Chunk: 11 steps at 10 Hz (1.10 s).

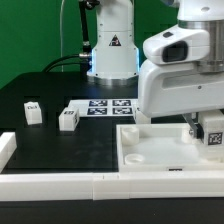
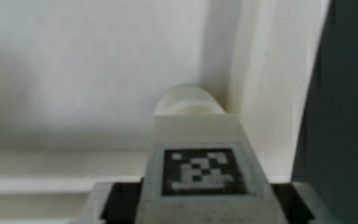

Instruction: Assemble one leg

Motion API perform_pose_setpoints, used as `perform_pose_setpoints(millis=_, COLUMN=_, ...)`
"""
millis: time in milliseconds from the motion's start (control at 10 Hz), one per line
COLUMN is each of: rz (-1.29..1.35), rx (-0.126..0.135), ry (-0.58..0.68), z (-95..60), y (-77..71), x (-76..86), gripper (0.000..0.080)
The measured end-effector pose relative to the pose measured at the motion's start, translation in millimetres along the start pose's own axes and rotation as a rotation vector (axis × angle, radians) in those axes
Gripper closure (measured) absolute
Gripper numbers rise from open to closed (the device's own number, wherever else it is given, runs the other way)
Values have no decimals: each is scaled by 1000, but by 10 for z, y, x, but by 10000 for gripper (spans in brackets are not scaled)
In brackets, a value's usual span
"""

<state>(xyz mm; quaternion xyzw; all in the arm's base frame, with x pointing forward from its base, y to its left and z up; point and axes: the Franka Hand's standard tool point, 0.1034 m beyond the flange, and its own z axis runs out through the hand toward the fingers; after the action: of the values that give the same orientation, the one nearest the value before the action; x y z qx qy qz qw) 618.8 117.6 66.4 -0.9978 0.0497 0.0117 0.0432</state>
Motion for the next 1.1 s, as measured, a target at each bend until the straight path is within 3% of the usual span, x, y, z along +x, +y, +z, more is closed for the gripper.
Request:
perform_pose_setpoints(millis=400, rz=619, rx=-5, ry=30, z=21, y=-27, x=-9, gripper=512)
perform_pose_setpoints(millis=900, rz=1001, rx=38, ry=6, z=24, y=-36, x=-2, gripper=512)
perform_pose_setpoints(millis=1000, rz=963, rx=37, ry=6, z=23, y=-36, x=-3, gripper=330)
perform_pose_setpoints(millis=1100, rz=915, rx=35, ry=2, z=24, y=-45, x=-13, gripper=214)
